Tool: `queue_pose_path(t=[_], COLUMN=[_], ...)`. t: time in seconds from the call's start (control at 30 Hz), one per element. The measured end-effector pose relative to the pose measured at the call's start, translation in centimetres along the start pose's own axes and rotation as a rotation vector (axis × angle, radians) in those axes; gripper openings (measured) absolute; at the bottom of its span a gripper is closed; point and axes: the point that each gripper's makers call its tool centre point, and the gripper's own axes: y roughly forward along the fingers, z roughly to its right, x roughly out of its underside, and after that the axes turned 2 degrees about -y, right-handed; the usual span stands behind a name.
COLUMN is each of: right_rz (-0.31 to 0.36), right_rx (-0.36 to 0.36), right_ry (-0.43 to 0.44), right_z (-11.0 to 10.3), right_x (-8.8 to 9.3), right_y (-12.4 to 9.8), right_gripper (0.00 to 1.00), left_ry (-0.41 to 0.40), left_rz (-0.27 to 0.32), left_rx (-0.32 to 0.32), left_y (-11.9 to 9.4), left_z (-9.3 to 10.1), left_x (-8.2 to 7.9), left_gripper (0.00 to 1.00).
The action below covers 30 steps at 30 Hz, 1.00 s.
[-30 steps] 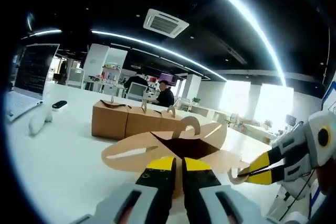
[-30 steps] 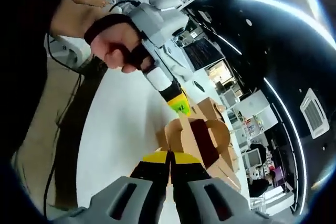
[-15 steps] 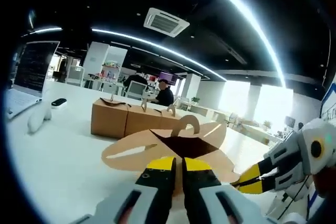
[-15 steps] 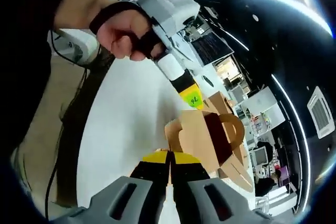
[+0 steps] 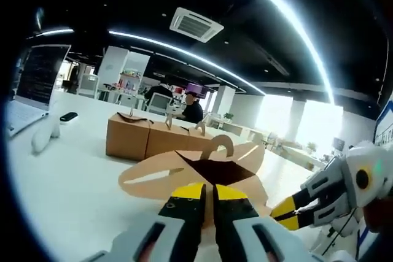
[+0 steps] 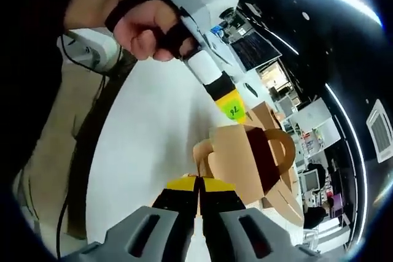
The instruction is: Pick up one paper box from the group, open the paper box, and remove the item inside
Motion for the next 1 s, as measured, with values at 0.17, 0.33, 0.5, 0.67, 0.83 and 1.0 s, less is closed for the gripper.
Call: queue_pose_path(t=[0.17,0.33,0.5,0.67,0.83,1.0], right_rz=[0.007,0.008,0.014,0.018,0.019,0.024], right_rx=[0.005,0.005,0.008,0.009,0.009,0.013], right_ry=[0.009,0.007,0.013,0.027,0.035,0.034], right_z=[0.1,0.1,0.2,0.1,-0.1,0.1], right_x=[-0.2,-0.3,-0.4,-0.3,-0.1,-0.1], right_y=[0.1,0.2,0.0,0.1,0.3,0.3], right_gripper=[0.03,0.03,0.03,0.03,0.03,0.03], left_ry=[0.002,0.057,0.177,0.214,0.225,0.16], left_rz=[0.007,0.005,-0.055,-0.085,-0.086,-0.047], left_rx=[0.005,0.031,0.111,0.128,0.129,0.087], left_y=[-0.3,-0.2,1.1,2.3,2.4,2.6], left_z=[0.5,1.6,3.6,4.2,4.2,2.7], left_x=[-0.5,-1.1,-0.6,-0.3,-0.2,-1.4], left_gripper=[0.08,0.08,0.08,0.09,0.09,0.09])
